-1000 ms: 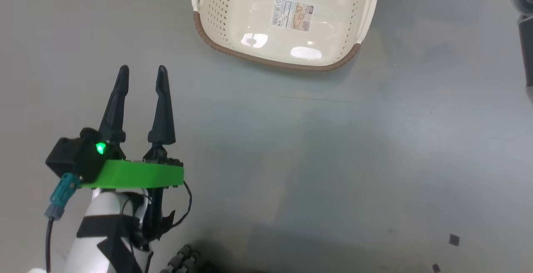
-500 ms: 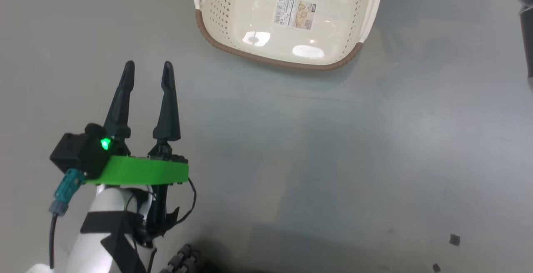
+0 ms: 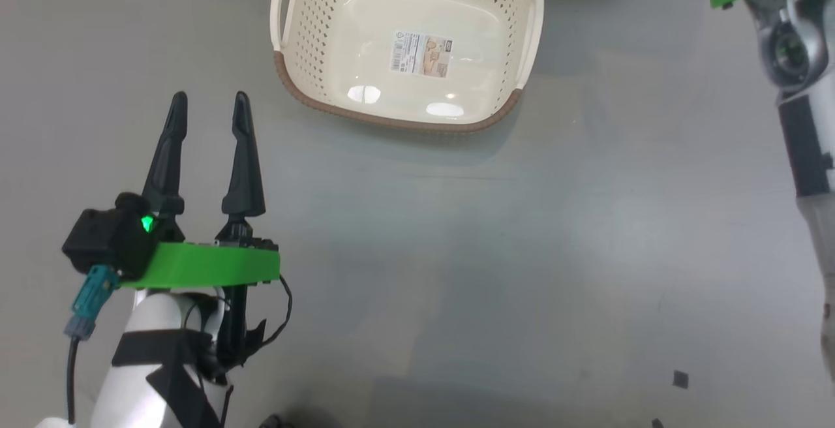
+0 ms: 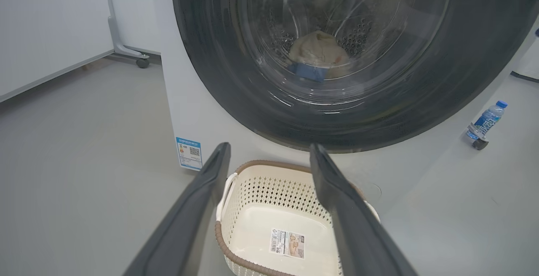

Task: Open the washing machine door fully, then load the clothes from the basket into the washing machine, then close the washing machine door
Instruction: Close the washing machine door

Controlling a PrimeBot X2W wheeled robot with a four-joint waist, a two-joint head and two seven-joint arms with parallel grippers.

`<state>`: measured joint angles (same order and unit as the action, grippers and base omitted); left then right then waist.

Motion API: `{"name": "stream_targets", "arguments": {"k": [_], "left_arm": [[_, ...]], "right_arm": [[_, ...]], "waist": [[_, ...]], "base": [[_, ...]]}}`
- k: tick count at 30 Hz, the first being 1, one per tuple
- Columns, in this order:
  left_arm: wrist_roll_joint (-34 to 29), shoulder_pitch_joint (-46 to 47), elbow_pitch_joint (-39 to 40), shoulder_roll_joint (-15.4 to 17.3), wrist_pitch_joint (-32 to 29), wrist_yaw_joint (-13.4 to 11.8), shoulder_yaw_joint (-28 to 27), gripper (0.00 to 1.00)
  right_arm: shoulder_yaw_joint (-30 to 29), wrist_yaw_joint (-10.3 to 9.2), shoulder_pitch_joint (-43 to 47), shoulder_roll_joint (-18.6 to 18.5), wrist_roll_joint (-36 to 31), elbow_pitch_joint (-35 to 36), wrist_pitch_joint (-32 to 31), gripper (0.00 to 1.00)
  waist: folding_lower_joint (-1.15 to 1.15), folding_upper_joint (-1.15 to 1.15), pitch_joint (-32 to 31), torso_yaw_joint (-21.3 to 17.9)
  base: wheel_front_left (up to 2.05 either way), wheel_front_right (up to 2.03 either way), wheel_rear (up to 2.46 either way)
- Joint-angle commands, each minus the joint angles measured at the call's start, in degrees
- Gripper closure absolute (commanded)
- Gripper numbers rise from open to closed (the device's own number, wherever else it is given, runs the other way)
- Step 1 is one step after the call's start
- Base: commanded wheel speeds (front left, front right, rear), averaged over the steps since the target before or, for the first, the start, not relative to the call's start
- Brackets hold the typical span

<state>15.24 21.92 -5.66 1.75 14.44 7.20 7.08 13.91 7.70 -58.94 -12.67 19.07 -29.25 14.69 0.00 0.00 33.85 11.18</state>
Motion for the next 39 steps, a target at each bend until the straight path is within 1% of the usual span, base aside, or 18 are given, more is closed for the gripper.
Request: {"name": "stream_targets", "arguments": {"k": [1, 7, 12, 17, 23, 24, 25, 26, 27, 28, 33, 39], "left_arm": [[-0.66, -0.61, 1.98, 1.13, 0.56, -0.06, -2.45, 0.0], [-2.5, -1.78, 1.9, 1.13, 0.56, 0.08, -4.59, 0.0], [-3.61, -3.72, 1.61, 1.61, 0.56, 0.18, -6.24, 0.0], [-4.04, -6.52, 1.15, 2.31, 0.56, 0.23, -7.76, 0.0], [-4.52, -10.42, 1.49, 2.82, 0.56, 0.25, -9.75, 0.0], [-4.68, -11.17, 1.49, 2.87, 0.56, 0.25, -10.04, 0.0], [-5.03, -12.66, 1.54, 2.91, 0.56, 0.25, -10.42, 0.0], [-5.03, -12.66, 1.54, 2.91, 0.56, 0.25, -10.42, 0.0], [-5.39, -14.23, 1.44, 2.9, 0.56, 0.26, -10.8, 0.0], [-5.39, -14.23, 1.44, 2.9, 0.56, 0.26, -10.8, 0.0], [-6.07, -17.21, 1.6, 2.77, 0.56, -0.04, -11.96, 0.0], [-5.99, -20.17, 2.71, 2.54, 0.56, -0.18, -12.93, 0.0]], "right_arm": [[0.72, -0.21, 1.08, 0.51, 0.38, 2.58, 0.3, 1.0], [1.24, -0.21, 9.04, 0.87, 1.77, 6.3, 0.3, 1.0], [0.43, -0.21, 16.11, 1.49, 2.28, 8.9, 0.3, 1.0], [-0.14, -0.21, 23.07, 2.13, 2.04, 10.72, 0.3, 1.0], [-0.98, -0.21, 29.12, 3.17, 1.33, 12.95, 0.3, 1.0], [-1.22, -0.21, 29.9, 3.35, 1.01, 13.3, 0.3, 0.75], [-1.91, -0.21, 31.54, 3.98, 0.3, 14.18, 0.3, 0.15], [-1.91, -0.21, 31.54, 3.98, 0.3, 14.18, 0.3, 0.15], [-2.3, -0.21, 33.39, 4.54, -0.32, 14.83, 0.3, 0.0], [-2.3, -0.21, 33.39, 4.54, -0.32, 14.83, 0.3, 0.0], [-3.27, -0.21, 38.32, 5.46, -1.83, 16.38, 0.3, 0.0], [-4.44, -0.21, 44.28, 5.89, -2.55, 17.54, 0.3, 0.0]], "waist": [[0.0, 0.0, -1.17, -1.03], [0.0, 0.0, -4.87, -3.87], [0.0, 0.0, -8.72, -6.57], [0.0, 0.0, -12.83, -9.34], [0.0, 0.0, -16.74, -12.32], [0.0, 0.0, -17.37, -12.8], [0.0, 0.0, -18.69, -13.72], [0.0, 0.0, -18.69, -13.72], [0.0, 0.0, -20.16, -14.58], [0.0, 0.0, -20.16, -14.58], [0.0, 0.0, -23.31, -16.31], [0.0, 0.0, -25.72, -17.69]], "base": [[0.0, 0.0, 0.0], [0.0, 0.0, 0.0], [0.0, 0.0, 0.0], [0.0, 0.0, 0.0], [0.0, 0.0, 0.0], [0.0, 0.0, 0.0], [0.0, 0.0, 0.0], [0.0, 0.0, 0.0], [0.0, 0.0, 0.0], [0.0, 0.0, 0.0], [0.0, 0.0, 0.0], [0.0, 0.0, 0.0]]}}
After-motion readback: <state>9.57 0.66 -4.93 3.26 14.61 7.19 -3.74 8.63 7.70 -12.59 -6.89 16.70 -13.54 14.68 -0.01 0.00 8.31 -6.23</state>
